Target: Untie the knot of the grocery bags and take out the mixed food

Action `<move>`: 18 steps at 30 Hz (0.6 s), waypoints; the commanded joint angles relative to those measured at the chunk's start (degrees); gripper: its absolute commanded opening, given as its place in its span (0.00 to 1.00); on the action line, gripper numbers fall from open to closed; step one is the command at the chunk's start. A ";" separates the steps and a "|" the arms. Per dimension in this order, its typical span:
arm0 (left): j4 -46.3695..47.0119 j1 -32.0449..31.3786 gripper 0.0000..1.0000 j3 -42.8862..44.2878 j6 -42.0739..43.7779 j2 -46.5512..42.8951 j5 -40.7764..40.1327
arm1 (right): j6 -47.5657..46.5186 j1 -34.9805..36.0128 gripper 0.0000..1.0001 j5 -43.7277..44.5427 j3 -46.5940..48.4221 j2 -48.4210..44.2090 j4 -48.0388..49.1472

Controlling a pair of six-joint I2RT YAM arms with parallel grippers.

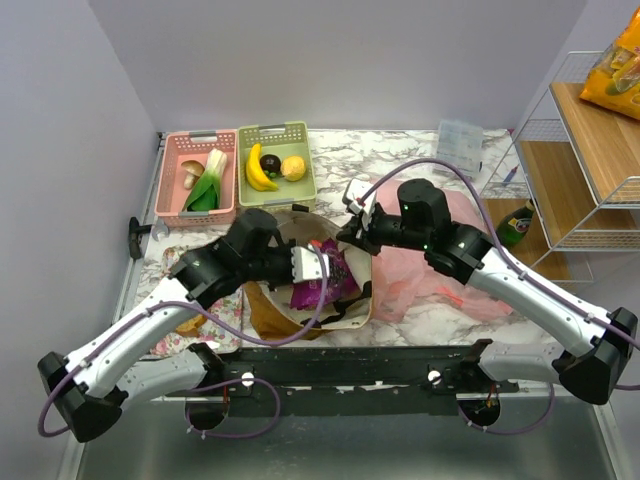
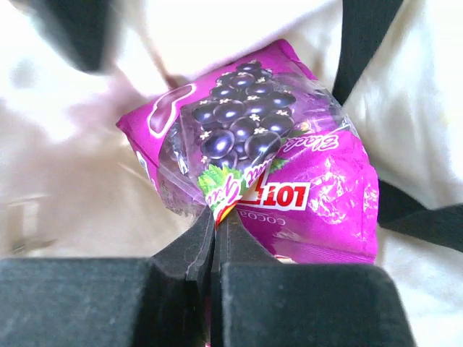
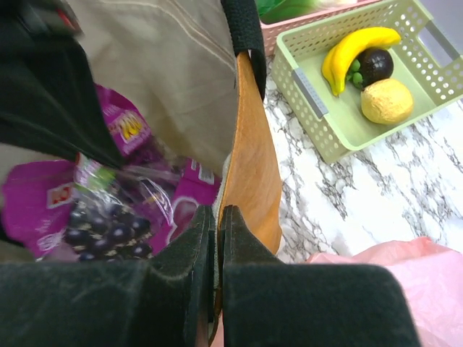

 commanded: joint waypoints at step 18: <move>-3.23 23.65 0.00 27.91 -37.53 5.78 32.82 | -2.84 0.19 0.88 1.14 16.43 -2.85 -4.75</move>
